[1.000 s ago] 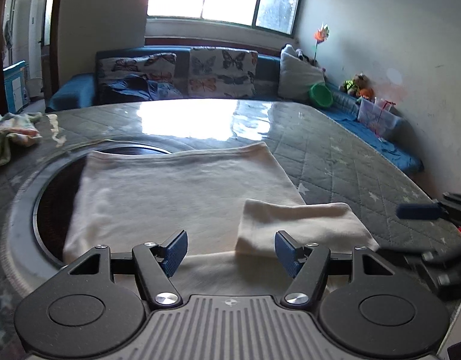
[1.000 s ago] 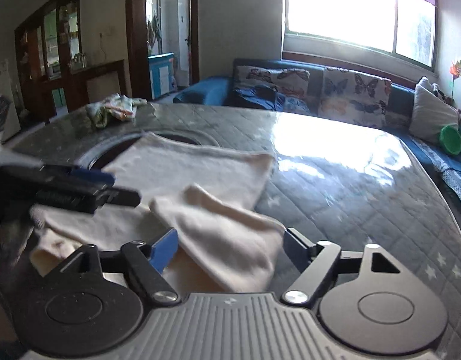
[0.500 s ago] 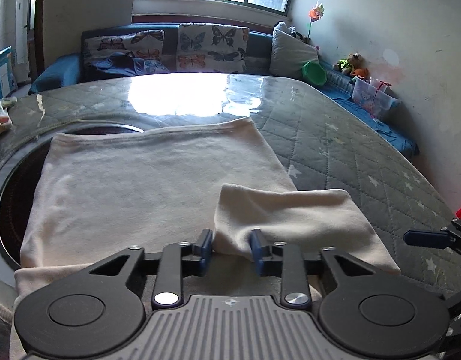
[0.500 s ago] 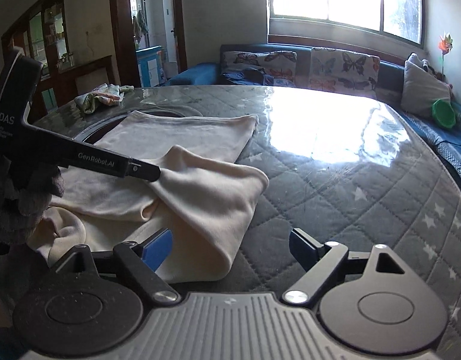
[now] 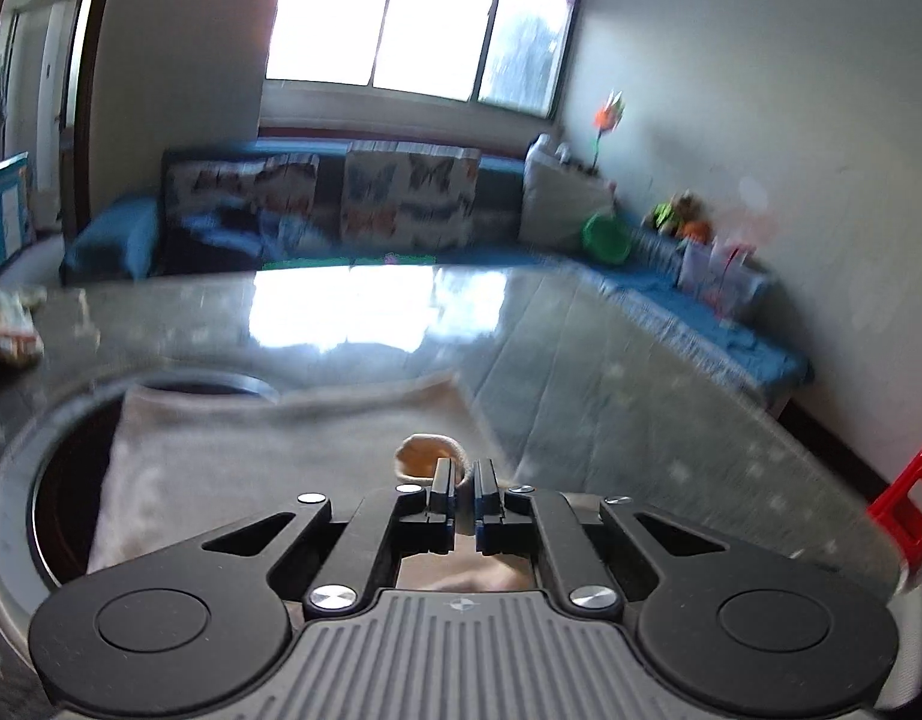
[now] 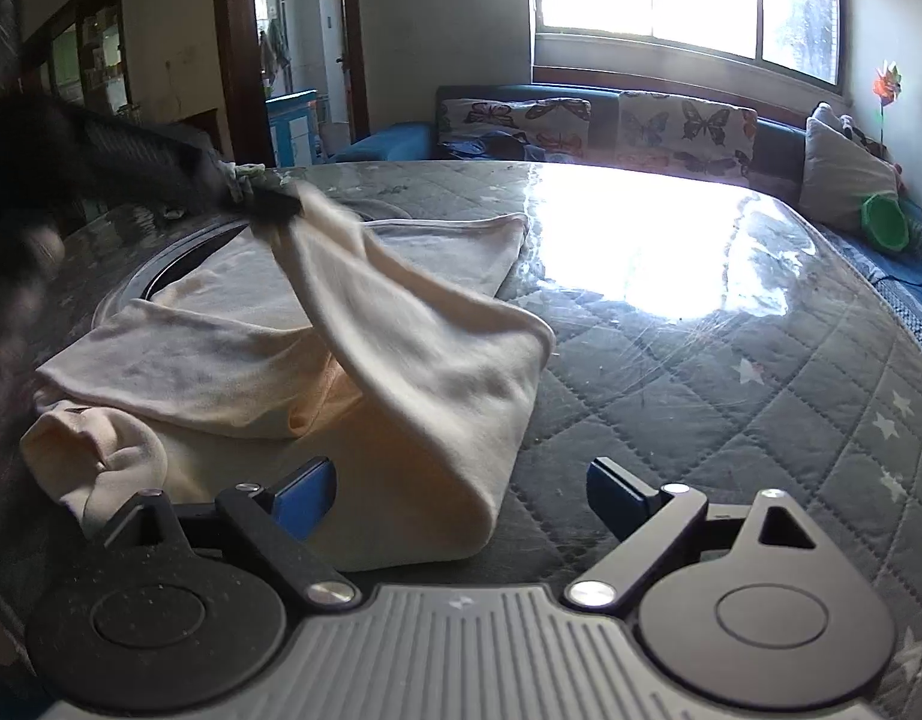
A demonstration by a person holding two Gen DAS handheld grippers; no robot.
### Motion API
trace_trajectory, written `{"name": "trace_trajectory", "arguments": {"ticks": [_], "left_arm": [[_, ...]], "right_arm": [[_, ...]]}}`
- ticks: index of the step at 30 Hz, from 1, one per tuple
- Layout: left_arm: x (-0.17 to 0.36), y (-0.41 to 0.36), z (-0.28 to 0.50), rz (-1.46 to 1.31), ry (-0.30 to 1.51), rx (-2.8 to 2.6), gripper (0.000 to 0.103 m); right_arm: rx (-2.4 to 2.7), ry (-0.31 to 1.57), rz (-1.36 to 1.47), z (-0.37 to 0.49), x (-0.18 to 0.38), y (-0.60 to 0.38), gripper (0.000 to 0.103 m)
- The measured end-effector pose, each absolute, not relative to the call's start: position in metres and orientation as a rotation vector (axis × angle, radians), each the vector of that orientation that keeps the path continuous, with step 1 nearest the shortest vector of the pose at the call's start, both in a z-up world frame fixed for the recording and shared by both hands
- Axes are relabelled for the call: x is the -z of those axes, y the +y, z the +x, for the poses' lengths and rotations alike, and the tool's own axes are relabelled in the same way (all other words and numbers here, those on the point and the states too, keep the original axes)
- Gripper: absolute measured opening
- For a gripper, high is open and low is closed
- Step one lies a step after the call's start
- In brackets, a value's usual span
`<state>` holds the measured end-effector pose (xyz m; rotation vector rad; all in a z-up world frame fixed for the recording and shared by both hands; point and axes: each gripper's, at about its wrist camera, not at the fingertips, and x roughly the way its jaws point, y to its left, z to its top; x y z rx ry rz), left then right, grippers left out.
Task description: Fold clothes
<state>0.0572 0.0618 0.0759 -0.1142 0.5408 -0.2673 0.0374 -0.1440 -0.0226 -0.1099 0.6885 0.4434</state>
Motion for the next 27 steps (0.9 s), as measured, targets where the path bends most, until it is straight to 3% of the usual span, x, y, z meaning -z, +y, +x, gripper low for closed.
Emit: {"name": "trace_trajectory", "arguments": {"ticks": [12, 27], "left_arm": [[-0.111, 0.089, 0.017, -0.104, 0.422, 0.244, 0.006], [-0.014, 0.153, -0.006, -0.127, 0.661, 0.083, 0.006]], "right_arm": [[-0.365, 0.641, -0.241, 0.025, 0.025, -0.136, 0.094], [-0.353, 0.634, -0.338, 0.016, 0.022, -0.126, 0.099]]}}
